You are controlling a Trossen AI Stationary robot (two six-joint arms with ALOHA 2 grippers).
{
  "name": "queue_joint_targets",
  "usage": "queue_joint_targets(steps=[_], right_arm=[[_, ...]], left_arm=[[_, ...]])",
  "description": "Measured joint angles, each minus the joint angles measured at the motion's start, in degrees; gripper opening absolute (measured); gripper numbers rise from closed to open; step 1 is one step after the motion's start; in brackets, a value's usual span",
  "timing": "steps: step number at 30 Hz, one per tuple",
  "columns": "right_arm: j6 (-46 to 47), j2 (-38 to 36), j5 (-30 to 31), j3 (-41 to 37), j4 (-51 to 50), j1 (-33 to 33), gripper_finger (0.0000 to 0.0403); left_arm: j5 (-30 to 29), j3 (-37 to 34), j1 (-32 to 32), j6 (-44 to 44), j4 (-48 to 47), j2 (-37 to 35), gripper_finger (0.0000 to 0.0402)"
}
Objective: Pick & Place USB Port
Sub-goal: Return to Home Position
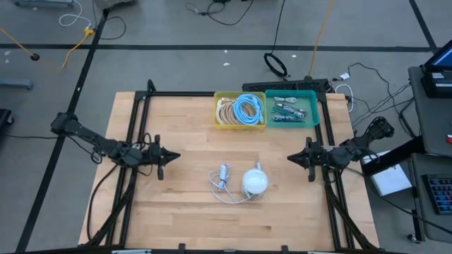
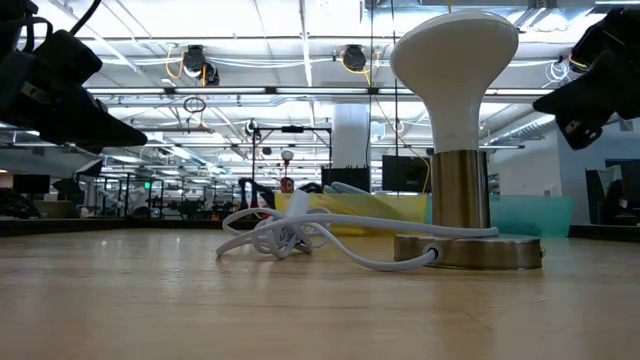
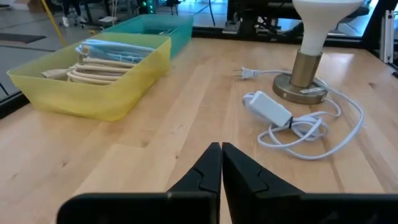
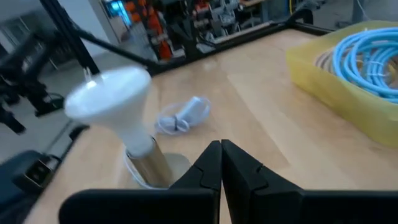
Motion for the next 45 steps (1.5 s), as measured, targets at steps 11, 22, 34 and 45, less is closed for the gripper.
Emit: queue_joint_targets(steps=[11, 22, 34, 45], right_arm=[[0.09, 0.02, 0.02, -0.36, 13.89, 0.00, 0.0002], [0.09, 0.01, -0.01, -0.37, 17.34, 0.00, 0.0004], [0.09, -0.01, -0.01, -0.22, 17.54, 0.00, 0.0004], [0.09, 0.01, -0.01, -0.16, 17.54, 0.00, 0.0004]], left_arm=[[0.02, 0.00, 0.00, 0.15, 0.07, 0.01, 0.0004], [0.09, 0.00, 0.00, 0.14, 0.26, 0.01, 0.0023], [0.11, -0.02, 0.00, 0.10, 0.32, 0.01, 0.0024], [0.13, -0.02, 0.00, 0.03, 0.37, 0.01, 0.0024]])
